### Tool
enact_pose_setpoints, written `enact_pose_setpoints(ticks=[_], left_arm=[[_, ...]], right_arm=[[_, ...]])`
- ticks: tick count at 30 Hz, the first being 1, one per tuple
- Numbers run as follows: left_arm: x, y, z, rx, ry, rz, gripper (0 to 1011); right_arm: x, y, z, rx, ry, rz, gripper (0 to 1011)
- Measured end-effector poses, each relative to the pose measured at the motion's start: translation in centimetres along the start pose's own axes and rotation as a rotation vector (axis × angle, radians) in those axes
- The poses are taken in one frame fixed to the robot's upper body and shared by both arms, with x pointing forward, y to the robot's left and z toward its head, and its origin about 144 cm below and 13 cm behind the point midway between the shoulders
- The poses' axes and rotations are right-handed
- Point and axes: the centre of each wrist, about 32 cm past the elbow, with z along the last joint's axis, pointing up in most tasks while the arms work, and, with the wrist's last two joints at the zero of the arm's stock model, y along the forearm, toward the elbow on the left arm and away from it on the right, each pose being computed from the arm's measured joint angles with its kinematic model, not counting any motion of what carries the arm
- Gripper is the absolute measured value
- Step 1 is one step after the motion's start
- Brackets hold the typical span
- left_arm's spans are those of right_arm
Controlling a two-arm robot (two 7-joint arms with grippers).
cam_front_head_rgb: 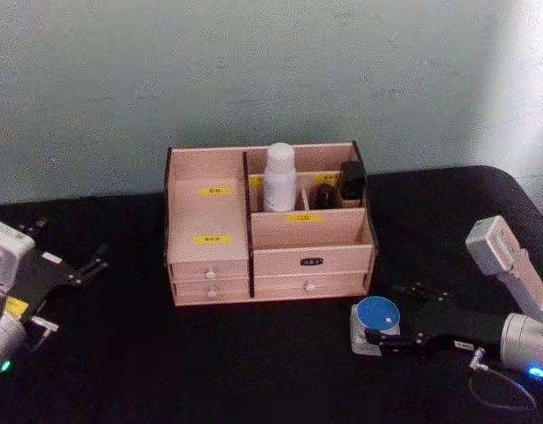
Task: Pick up the facial cleanser and watermelon frost from the table and place them into the tiered storage box.
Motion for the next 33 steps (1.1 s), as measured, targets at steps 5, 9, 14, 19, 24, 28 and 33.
enact_pose_setpoints(ticks=[5, 9, 14, 19, 24, 28, 33], left_arm=[[0.0, 0.0, 0.0, 0.0, 0.0, 0.0, 1001], [0.0, 0.0, 0.0, 0.0, 0.0, 0.0, 1001], [0.0, 0.0, 0.0, 0.0, 0.0, 0.0, 1001], [0.0, 0.0, 0.0, 0.0, 0.0, 0.0, 1001], [0.0, 0.0, 0.0, 0.0, 0.0, 0.0, 1001], [0.0, 0.0, 0.0, 0.0, 0.0, 0.0, 1001], [0.0, 0.0, 0.0, 0.0, 0.0, 0.0, 1001]], right_arm=[[0.05, 0.23, -0.14, -0.011, 0.007, 0.003, 1002], [0.12, 0.43, -0.26, -0.019, 0.013, 0.003, 1002], [0.17, 0.59, -0.32, -0.022, 0.019, 0.002, 1002], [0.15, 0.73, -0.27, -0.024, 0.024, -0.004, 1002], [0.12, 0.75, -0.25, -0.027, 0.029, -0.009, 1003], [0.11, 0.76, -0.23, -0.026, 0.029, -0.009, 1002], [0.11, 0.75, -0.23, -0.026, 0.028, -0.008, 1002]])
